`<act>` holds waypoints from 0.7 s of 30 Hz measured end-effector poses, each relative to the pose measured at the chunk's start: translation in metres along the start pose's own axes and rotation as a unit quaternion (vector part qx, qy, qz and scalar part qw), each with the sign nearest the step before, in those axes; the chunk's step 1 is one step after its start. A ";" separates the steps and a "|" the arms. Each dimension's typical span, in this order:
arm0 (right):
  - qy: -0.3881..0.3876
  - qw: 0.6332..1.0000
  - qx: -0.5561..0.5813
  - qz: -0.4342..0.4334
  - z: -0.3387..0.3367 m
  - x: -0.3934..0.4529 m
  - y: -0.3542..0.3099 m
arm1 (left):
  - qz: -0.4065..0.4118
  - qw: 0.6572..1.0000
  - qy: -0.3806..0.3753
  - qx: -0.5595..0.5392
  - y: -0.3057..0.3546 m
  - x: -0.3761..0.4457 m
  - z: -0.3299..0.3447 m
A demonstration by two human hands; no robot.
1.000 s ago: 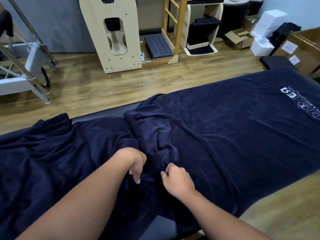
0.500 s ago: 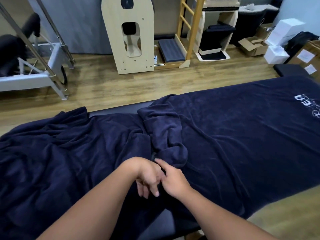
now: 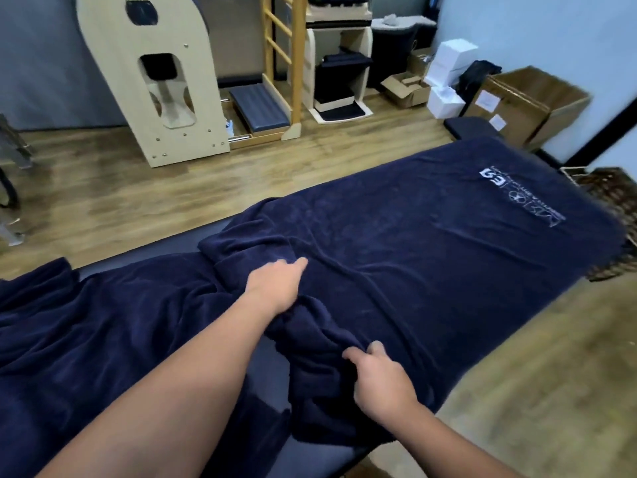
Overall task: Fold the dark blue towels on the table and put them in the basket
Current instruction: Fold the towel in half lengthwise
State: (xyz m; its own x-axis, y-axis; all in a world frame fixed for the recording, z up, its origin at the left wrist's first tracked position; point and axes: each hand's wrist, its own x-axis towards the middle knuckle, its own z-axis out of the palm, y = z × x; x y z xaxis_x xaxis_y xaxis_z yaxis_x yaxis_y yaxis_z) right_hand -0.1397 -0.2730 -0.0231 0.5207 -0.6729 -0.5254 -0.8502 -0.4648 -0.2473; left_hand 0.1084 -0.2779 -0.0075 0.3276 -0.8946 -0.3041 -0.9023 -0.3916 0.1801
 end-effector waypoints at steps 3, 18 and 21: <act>0.041 0.998 -0.038 0.041 -0.009 -0.006 0.027 | 0.014 0.995 -0.071 0.068 0.012 0.031 0.002; -0.038 0.998 -0.001 -0.043 -0.051 0.019 0.087 | -0.116 0.991 0.065 -0.030 0.046 0.084 -0.019; 0.032 0.999 -0.032 -0.028 -0.073 0.028 0.117 | -0.130 0.979 0.109 -0.113 0.084 0.095 -0.032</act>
State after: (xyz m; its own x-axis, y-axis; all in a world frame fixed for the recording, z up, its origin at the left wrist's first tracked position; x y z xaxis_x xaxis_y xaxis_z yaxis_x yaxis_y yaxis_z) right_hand -0.2191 -0.3887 -0.0072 0.5733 -0.6793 -0.4581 -0.8138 -0.5372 -0.2218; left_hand 0.0727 -0.4028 0.0084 0.6126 -0.7728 -0.1656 -0.7029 -0.6286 0.3329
